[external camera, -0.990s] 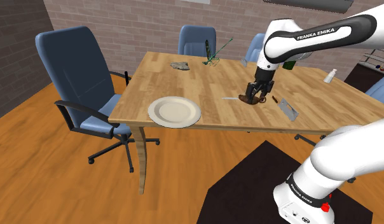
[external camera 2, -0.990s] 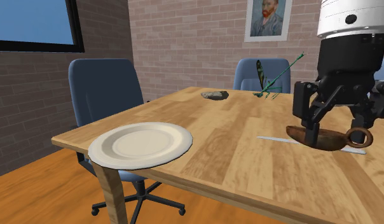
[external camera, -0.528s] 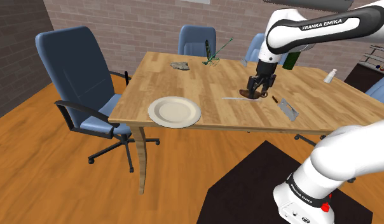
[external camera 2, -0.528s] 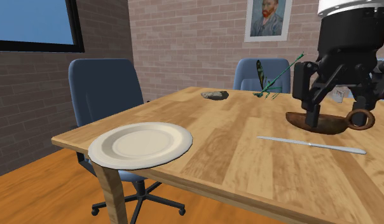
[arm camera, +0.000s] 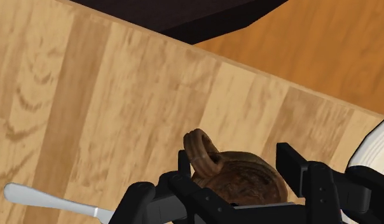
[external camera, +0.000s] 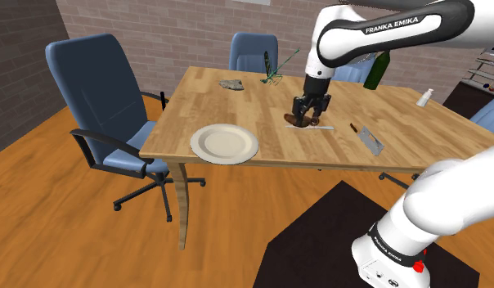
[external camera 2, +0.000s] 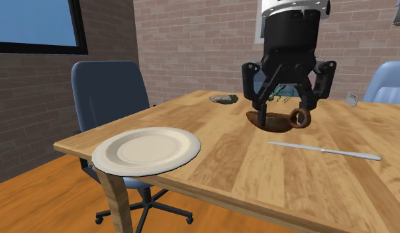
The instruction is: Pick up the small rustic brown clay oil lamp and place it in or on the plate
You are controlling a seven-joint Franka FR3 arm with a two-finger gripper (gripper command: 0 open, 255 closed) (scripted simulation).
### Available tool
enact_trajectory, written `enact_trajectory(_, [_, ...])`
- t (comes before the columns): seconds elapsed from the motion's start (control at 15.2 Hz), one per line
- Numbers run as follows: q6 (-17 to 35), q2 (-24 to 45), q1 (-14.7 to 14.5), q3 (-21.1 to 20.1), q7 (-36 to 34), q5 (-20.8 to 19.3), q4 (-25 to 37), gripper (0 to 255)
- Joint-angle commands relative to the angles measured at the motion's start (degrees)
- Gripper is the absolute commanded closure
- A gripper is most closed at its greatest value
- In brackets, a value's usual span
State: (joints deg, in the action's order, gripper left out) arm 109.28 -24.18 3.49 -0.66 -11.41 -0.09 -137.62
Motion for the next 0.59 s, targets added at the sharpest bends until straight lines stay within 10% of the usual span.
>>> enact_trajectory(0.0, [0.0, 2.7, -1.1, -1.7, -2.4, 0.9, 2.7, 255])
enact_trajectory(0.53, [0.1, 13.4, -4.9, -8.3, -12.2, 2.5, 13.5, 255])
